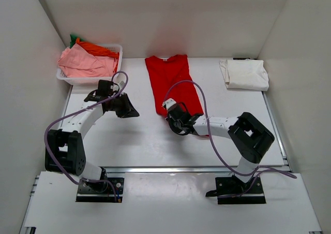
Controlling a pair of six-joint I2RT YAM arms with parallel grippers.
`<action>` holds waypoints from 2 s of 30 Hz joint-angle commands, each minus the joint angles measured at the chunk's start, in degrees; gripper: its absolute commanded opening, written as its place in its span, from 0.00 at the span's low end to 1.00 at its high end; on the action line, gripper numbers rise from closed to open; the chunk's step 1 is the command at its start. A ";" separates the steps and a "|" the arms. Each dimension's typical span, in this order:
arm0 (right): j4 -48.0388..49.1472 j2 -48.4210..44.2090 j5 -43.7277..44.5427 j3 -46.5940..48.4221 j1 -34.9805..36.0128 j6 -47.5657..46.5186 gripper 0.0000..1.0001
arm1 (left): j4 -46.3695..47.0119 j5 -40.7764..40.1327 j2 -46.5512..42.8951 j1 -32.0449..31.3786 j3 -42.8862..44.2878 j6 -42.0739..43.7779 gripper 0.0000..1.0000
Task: Fold and stack the t-shirts
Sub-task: Rotate the tshirt 90 degrees
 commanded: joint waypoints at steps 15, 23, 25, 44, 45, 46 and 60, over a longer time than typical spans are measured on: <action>-7.86 -6.34 -21.70 2.72 12.57 16.60 0.00 | -0.82 2.42 -4.12 1.37 -2.04 2.23 0.21; -7.60 -8.45 -29.97 2.11 11.17 18.28 0.00 | -1.79 1.90 -4.12 1.81 -2.21 2.93 0.21; -7.51 -10.03 -31.55 0.96 10.20 18.28 0.10 | -2.05 1.46 -3.85 1.46 -1.95 2.85 0.22; -7.24 -14.52 -27.97 -3.09 -0.18 14.16 0.41 | -1.09 1.54 -2.62 1.11 -2.57 2.76 0.21; -7.59 -14.69 -27.79 -3.09 0.35 13.54 0.39 | -1.52 1.20 -2.71 1.28 -2.48 2.41 0.21; -7.25 -15.30 -27.70 -2.83 0.87 13.79 0.38 | -1.35 1.37 -2.71 1.20 -2.57 2.67 0.21; -3.65 -12.23 -26.73 -5.37 3.34 16.61 0.27 | -1.08 1.19 -2.97 1.29 -3.27 2.76 0.21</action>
